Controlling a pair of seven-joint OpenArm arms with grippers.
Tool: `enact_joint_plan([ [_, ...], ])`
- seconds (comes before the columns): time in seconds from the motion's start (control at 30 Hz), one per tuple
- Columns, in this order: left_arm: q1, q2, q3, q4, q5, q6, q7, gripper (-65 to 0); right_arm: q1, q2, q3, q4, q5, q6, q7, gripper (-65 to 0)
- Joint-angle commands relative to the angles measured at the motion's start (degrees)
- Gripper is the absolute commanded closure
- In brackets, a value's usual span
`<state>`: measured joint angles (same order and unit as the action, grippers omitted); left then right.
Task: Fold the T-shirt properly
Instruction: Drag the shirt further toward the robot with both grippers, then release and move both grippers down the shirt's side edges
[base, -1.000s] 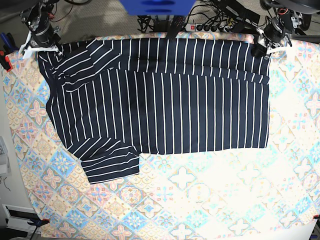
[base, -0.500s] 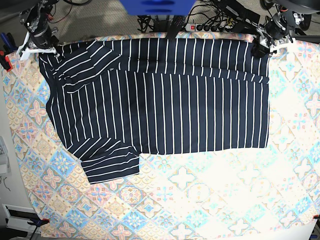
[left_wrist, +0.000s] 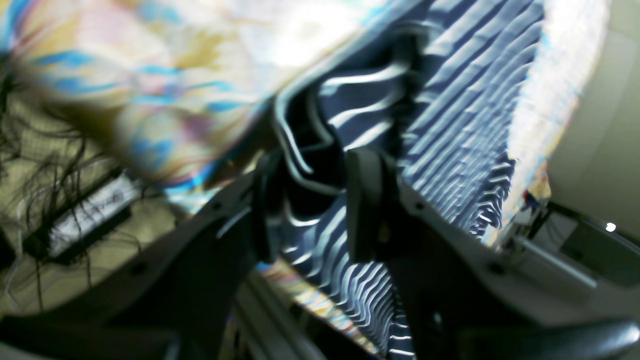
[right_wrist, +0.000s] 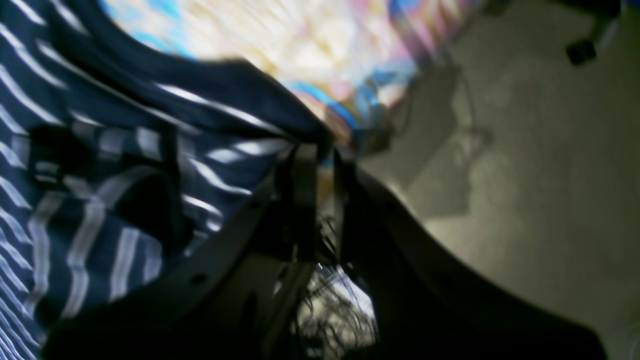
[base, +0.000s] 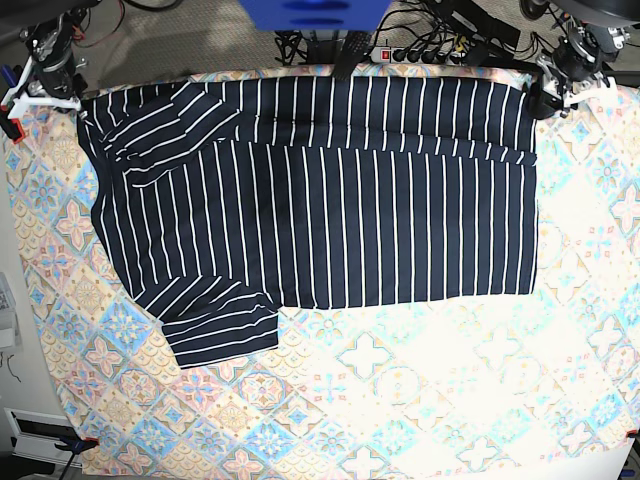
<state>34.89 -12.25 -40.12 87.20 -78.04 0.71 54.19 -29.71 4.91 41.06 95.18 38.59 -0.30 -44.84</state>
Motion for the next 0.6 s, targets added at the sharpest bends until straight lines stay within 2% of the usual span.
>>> enact_joint_plan([
  [0.0, 0.14, -0.89, -0.54, 2.16, -0.95, -0.49, -0.08, -20.9, -0.31, 0.85, 0.48, 1.83, 0.22, 0.16, 0.93, -6.0],
  [0.23, 0.4, -0.89, -0.63, 8.76, -0.95, -0.4, 0.09, -20.9, -0.22, 0.76, 0.39, 8.78, -5.4, 0.08, 0.93, -6.0],
  [0.37, -0.21, -0.89, -1.24, 9.72, -1.21, -0.31, -0.26, -20.9, 1.98, 0.76, -0.05, 9.92, -5.93, 0.08, 0.84, -6.0],
  [0.43, -2.41, -0.89, -3.79, 9.81, -0.77, -0.31, 0.18, -20.9, 3.12, 0.76, -0.49, 9.92, -5.93, 0.08, 0.84, -6.0],
  [0.57, -8.13, -3.0, -4.94, 8.32, 1.86, -0.31, 0.27, -20.9, 6.02, 1.12, -6.46, 9.75, -6.02, 0.08, 0.84, -6.0],
])
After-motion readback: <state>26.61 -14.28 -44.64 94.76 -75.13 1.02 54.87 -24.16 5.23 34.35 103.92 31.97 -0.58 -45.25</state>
